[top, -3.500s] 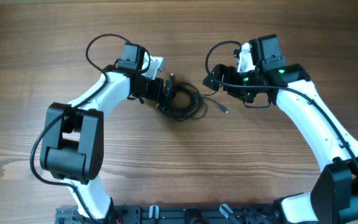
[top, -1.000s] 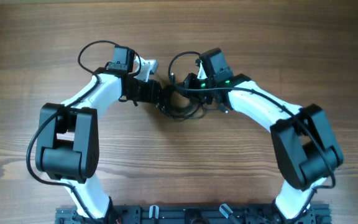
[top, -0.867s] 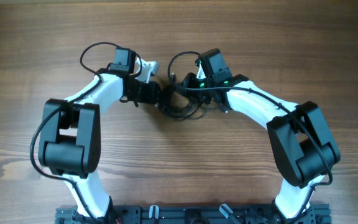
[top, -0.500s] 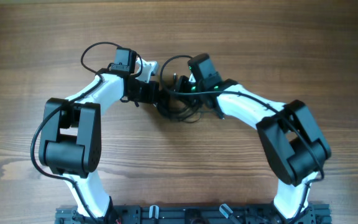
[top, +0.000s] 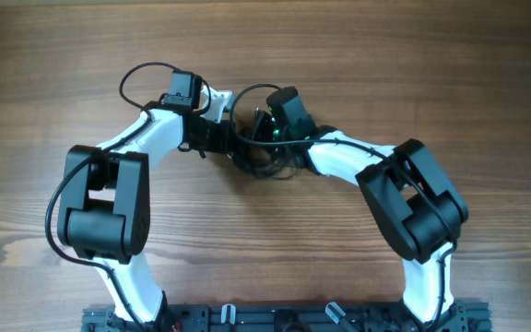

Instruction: Untangle cables

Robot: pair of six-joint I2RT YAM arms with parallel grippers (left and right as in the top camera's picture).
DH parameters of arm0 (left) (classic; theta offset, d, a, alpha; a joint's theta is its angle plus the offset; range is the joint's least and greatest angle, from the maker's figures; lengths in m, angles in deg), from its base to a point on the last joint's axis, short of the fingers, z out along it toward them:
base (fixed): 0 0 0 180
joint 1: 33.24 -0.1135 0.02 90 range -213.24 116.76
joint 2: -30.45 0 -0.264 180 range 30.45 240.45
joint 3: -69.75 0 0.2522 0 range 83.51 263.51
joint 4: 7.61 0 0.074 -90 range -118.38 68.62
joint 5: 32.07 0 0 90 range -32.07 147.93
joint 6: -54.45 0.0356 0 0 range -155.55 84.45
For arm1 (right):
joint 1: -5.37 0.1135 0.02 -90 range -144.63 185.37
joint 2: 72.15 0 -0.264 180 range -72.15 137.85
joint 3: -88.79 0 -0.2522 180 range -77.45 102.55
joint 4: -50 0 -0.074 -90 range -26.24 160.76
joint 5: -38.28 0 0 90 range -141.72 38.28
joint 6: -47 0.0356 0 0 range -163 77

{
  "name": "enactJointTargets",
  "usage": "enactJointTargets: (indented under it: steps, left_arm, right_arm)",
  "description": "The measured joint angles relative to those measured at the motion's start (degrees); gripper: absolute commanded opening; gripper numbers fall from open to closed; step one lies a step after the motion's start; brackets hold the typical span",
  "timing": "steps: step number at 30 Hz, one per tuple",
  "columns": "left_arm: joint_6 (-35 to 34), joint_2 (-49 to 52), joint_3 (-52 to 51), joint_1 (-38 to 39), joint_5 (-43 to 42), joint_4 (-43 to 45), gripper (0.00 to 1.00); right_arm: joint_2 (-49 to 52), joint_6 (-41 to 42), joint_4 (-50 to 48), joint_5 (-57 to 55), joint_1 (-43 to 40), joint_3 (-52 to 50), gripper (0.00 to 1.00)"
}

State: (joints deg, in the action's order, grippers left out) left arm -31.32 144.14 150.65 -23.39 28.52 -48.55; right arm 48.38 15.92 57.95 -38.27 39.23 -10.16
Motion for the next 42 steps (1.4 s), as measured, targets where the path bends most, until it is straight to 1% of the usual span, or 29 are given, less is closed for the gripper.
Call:
enactJointTargets:
  steps: [1, 2, 4, 7, 10, 13, 17, 20, 23, 24, 25, 28, 32, 34, 37, 38, 39, 40, 42]
  left_arm:
    - [0.0, 0.0, 0.0, 0.0, -0.1, 0.0, 0.04]
    - [0.0, 0.0, 0.0, 0.0, -0.1, 0.0, 0.04]
    - [0.0, 0.0, 0.0, 0.0, -0.1, 0.0, 0.04]
    - [0.0, 0.0, 0.0, 0.0, -0.1, -0.1, 0.04]
    - [0.0, 0.0, 0.0, 0.0, -0.1, -0.3, 0.04]
    - [0.0, 0.0, 0.0, 0.0, -0.1, -0.3, 0.04]
    - [0.0, 0.0, 0.0, 0.0, 0.1, -0.3, 0.04]
    - [0.0, 0.0, 0.0, 0.0, 0.2, -0.2, 0.04]
    - [0.4, 0.0, 0.0, 0.0, 0.4, -0.2, 0.04]
    - [0.7, 0.0, 0.0, 0.0, 0.4, -0.1, 0.04]
    - [0.9, 0.0, 0.0, 0.0, 0.4, -0.1, 0.04]
    - [1.1, 0.0, 0.0, 0.0, 0.4, -0.1, 0.04]
    - [1.2, 0.0, 0.0, 0.0, 0.4, 0.0, 0.04]
    - [1.3, 0.0, 0.0, 0.0, 0.4, 0.2, 0.04]
    - [1.3, -0.3, 0.0, 0.0, 0.8, 1.4, 0.04]
    - [1.3, -1.3, -0.1, 0.0, 1.5, 1.9, 0.04]
    - [1.4, -2.8, -0.1, 0.0, 2.0, 2.2, 0.04]
    - [1.4, -4.7, -0.2, 0.0, 2.4, 2.3, 0.04]
    - [1.6, -10.6, -0.2, 0.0, 2.7, 2.6, 0.04]
  right_arm:
    - [0.1, 0.0, -0.1, -0.6, 0.3, 0.0, 0.16]
    - [0.1, 0.0, 0.5, -1.6, 0.7, 0.3, 0.08]
    - [0.1, -0.5, 2.0, -3.0, 1.1, 0.7, 0.04]
    - [0.1, -2.9, 6.0, -3.5, 1.4, 2.0, 0.04]
    - [-0.1, -6.4, 13.0, -2.6, 1.0, 4.4, 0.04]
    - [-0.4, -10.6, 15.7, 3.4, -1.3, 5.1, 0.04]
    - [-1.6, -10.7, 15.0, 16.1, -6.8, 5.0, 0.04]
    - [-3.3, -7.0, 8.7, 30.1, -13.3, 5.0, 0.04]
    - [-3.8, -2.8, 3.5, 38.5, -18.3, 5.0, 0.04]
    - [-3.8, -1.9, 3.4, 38.9, -19.5, 5.0, 0.04]
    - [-3.9, -1.4, 3.6, 38.6, -20.5, 5.0, 0.04]
    - [-3.9, -0.3, 9.1, 30.0, -22.4, 5.0, 0.04]
    - [-3.9, -0.2, 20.9, 14.8, -22.7, 5.1, 0.04]
    - [-3.9, -1.2, 24.3, 10.6, -23.2, 5.1, 0.04]
    - [-4.0, -3.3, 30.4, 7.8, -26.3, 5.2, 0.05]
    - [-4.0, -4.3, 31.9, 7.4, -27.5, 5.2, 0.08]
    - [-4.0, -5.8, 33.5, 7.3, -28.9, 5.2, 0.14]
    - [-4.0, -7.9, 35.2, 7.8, -30.4, 5.2, 0.17]
    - [-4.6, -11.6, 38.8, 8.2, -32.4, 5.4, 0.26]
